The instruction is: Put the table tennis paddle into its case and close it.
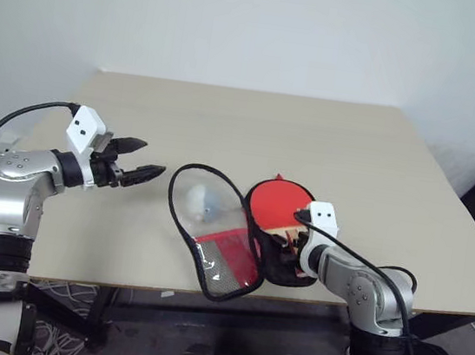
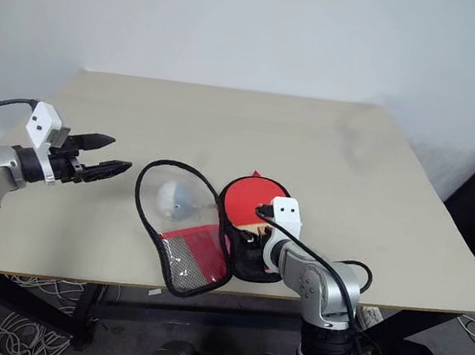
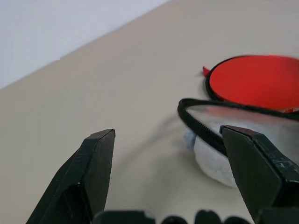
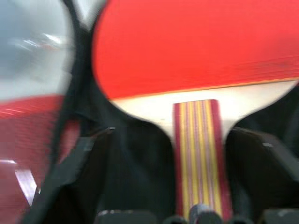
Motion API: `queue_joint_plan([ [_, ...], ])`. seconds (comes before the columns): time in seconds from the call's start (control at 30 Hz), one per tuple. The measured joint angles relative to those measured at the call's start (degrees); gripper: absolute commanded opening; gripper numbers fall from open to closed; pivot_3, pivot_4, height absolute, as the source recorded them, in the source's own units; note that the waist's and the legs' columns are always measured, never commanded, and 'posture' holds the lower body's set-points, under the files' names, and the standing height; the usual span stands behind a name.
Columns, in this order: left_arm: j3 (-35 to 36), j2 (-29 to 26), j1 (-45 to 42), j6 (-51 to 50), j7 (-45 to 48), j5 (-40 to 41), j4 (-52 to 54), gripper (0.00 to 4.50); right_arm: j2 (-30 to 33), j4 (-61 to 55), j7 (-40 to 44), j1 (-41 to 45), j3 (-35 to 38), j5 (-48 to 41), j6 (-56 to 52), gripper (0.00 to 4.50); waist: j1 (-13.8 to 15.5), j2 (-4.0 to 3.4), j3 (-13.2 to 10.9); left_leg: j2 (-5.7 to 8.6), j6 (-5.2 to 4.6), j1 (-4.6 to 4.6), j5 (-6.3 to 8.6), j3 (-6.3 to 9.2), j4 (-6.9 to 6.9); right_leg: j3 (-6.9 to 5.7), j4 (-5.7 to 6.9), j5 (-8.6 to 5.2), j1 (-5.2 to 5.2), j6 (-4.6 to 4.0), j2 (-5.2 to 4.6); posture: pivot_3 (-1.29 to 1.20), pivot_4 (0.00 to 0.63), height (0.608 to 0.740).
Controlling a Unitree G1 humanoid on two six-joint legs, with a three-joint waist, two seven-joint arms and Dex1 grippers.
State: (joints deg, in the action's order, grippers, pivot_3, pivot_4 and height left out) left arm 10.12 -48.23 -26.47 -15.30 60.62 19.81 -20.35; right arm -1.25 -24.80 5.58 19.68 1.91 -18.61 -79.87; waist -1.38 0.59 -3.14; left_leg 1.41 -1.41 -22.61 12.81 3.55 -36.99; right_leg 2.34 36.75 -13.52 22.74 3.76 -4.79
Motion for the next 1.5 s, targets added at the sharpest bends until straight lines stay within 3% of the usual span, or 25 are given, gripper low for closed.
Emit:
queue_joint_plan([
  [0.23,0.09,-1.01,4.60,2.51,1.12,-1.17,-4.07,3.81,11.82,-2.32,6.51,2.45,7.58,-3.19,1.26,4.46,0.13,0.01,0.01,0.01,0.01,-0.01,0.01,-0.06,0.01,-0.02,-0.06,-0.02,-0.03,0.02,-0.06,0.00,0.000,0.740],
  [0.33,0.07,0.33,6.35,2.54,0.82,-1.15,-3.84,3.24,13.76,-1.48,7.39,3.01,9.85,-3.60,1.58,4.50,0.10,0.00,0.00,-0.02,0.01,0.00,0.00,-0.07,0.04,-0.01,-0.04,-0.02,-0.01,0.01,-0.04,0.00,0.000,0.740],
  [0.5,-2.01,4.98,9.01,0.15,0.19,-0.73,3.28,3.24,13.32,-0.69,7.45,5.04,10.55,-4.39,2.19,4.50,0.17,0.03,0.02,0.00,0.00,-0.02,0.00,-0.07,0.02,0.01,-0.06,0.01,-0.09,-0.02,-0.06,0.00,0.000,0.740],
  [0.57,-2.99,6.97,9.84,-1.74,-0.29,-0.40,7.15,2.87,12.74,-0.65,7.21,5.02,10.33,-4.47,2.22,4.50,0.14,0.03,0.02,0.02,0.00,-0.02,0.00,-0.07,0.02,0.05,-0.06,0.01,-0.17,-0.02,-0.08,0.00,0.000,0.740],
  [0.67,-4.60,8.70,10.36,-4.26,-0.62,0.74,12.24,1.93,12.16,-0.64,6.90,5.01,10.15,-4.47,2.24,4.50,0.11,0.02,0.02,0.00,0.00,-0.01,0.00,-0.07,0.02,0.05,-0.05,0.01,-0.16,-0.03,-0.05,0.00,0.000,0.740],
  [0.97,-6.67,10.45,7.91,-11.81,-0.23,4.45,21.43,1.93,12.01,-0.48,6.19,4.98,10.36,-4.43,2.38,4.50,0.18,-0.01,0.01,0.03,-0.02,-0.01,-0.01,-0.07,-0.01,0.01,-0.06,-0.02,-0.22,0.02,-0.04,0.00,0.000,0.740],
  [1.1,-10.20,16.09,2.33,-11.88,-1.53,4.10,21.70,1.93,12.51,1.46,5.66,5.85,11.05,-4.17,4.30,4.50,0.22,-0.02,0.00,0.08,-0.04,-0.01,-0.03,-0.06,-0.05,0.00,-0.07,-0.09,-0.28,0.14,-0.05,0.00,0.000,0.740],
  [1.3,-18.19,26.36,-3.41,-9.79,-5.83,0.24,17.80,1.93,18.51,8.77,3.79,12.02,16.41,-1.73,12.35,4.50,0.02,-0.04,0.02,0.09,-0.06,0.00,-0.03,-0.10,0.02,0.08,-0.07,0.01,-0.26,0.00,-0.01,0.00,0.000,0.740],
  [1.5,-21.93,29.66,-3.31,-11.39,-8.40,-1.45,17.02,1.93,22.11,13.51,2.71,13.65,19.90,-0.55,16.56,4.50,-0.07,-0.08,0.03,0.06,-0.09,0.01,-0.05,-0.12,0.03,0.12,-0.04,0.01,-0.26,0.00,0.02,0.00,0.000,0.740],
])
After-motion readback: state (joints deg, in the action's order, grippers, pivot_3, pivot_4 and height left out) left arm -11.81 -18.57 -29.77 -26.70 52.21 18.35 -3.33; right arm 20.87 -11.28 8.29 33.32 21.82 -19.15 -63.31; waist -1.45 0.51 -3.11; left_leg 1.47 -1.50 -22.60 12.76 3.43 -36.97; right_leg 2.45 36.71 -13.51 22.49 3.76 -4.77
